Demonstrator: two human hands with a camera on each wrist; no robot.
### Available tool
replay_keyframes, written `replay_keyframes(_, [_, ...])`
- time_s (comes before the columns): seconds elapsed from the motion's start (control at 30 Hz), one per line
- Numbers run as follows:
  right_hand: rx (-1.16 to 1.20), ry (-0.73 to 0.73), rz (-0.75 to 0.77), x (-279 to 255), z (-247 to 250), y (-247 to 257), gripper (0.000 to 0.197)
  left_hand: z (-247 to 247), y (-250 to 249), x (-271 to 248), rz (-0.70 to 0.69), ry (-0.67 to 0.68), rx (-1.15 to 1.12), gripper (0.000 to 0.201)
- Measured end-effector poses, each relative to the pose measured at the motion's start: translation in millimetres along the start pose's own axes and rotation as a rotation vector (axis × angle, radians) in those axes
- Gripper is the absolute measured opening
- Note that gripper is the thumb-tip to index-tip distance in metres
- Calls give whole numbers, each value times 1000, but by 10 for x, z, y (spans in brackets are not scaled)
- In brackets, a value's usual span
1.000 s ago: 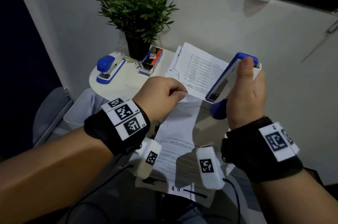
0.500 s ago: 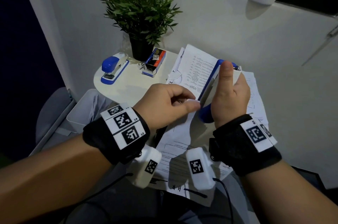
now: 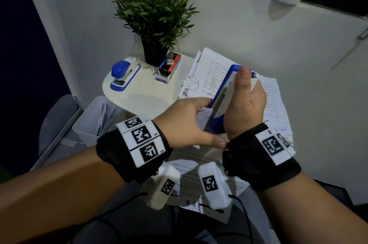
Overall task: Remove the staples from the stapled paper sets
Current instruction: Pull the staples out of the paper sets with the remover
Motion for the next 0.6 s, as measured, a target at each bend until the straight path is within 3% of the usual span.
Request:
replay_keyframes(0.07, [27,-15,14,6,-3,30,50,10,-60,9,-43,-60,18,41])
replay_keyframes(0.13, [28,-34,27,22,14,23,53,3,-84,32,-69,-97,63,32])
replay_keyframes(0.33, [20,-35,-10,47,39,-70,75,-85,-64,57,-73,-98,-6,48])
replay_keyframes(0.47, [33,-40,12,43,75,-77,73,-117,-25,127,-35,-38,0,42])
replay_keyframes(0.53, [37,-36,19,28,121,-70,74,-140,10,166,-23,18,29,51])
replay_keyframes(0.6, [47,-58,20,55,211,-47,57,-60,85,201,23,-3,7,61])
Point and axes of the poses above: each hand's wrist, its own x-axis towards the middle knuckle, its own z-axis out of the back of the hand, y = z × x, the point moved 9 cm from there along x, towards the middle knuckle, and after that the axes turned 12 degrees about z, right-handed, at the moved point
